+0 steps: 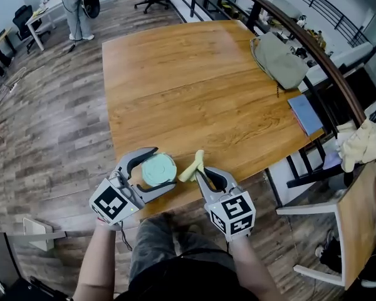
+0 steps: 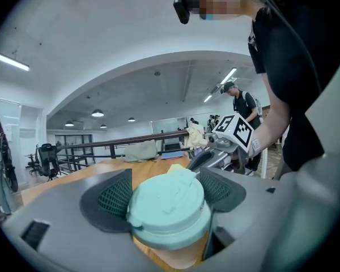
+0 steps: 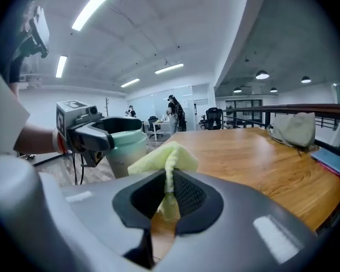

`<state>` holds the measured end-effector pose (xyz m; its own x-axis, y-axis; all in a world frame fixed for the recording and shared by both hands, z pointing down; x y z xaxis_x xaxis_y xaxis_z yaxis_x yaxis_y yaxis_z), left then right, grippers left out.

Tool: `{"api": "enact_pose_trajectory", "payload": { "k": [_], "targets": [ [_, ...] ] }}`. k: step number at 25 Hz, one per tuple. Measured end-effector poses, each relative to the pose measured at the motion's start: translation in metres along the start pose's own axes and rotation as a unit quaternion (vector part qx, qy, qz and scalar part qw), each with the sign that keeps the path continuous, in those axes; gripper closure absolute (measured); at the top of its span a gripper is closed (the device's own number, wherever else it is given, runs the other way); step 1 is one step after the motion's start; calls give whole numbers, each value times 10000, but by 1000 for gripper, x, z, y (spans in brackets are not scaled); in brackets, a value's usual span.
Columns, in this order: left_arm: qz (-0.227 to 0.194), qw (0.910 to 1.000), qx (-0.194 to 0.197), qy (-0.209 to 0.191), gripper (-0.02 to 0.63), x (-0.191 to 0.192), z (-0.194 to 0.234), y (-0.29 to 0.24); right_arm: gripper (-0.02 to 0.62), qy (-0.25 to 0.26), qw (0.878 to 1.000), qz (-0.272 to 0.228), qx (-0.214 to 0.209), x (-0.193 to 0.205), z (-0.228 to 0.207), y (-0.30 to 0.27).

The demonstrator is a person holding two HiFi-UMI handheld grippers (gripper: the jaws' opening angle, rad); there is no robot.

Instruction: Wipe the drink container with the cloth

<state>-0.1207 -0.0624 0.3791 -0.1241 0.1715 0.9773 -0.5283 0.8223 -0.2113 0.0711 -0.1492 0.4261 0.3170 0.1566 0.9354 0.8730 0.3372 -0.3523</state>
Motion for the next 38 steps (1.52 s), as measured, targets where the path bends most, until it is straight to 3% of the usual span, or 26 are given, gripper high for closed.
{"api": "enact_pose_trajectory", "payload": {
  "k": [13,21,27,32,38],
  "targets": [
    [-180,9990,-380,154,233,-5,-2,8,552,-252,9990,-357,-80,-6,-3,23],
    [-636,9934,-853,423,235,-16,-10,27,552,-223,9973,-626,-309,-15,-2,31],
    [-1002,9820,-1553,377,431,-17,-18,47,552,-23,9955,-848,-423,-30,2,35],
    [-1187,9625,-2394,471,603,-16,-19,61,552,134,9933,-1018,-529,-40,7,41],
    [-1321,9454,-2901,676,609,-12,-28,72,553,280,9905,-1183,-638,-48,18,50]
  ]
}}
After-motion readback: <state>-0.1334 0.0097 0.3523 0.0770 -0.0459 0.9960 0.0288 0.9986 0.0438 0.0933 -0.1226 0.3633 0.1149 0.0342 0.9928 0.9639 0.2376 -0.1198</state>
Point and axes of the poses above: the fingertips, and each gripper's own axes: y backward along the fingers, z to its left, x out of its underside, the point moved 9 cm from there along y, backward along the fingers, and after that the axes turned 5 degrees about y, right-handed, at the moved point
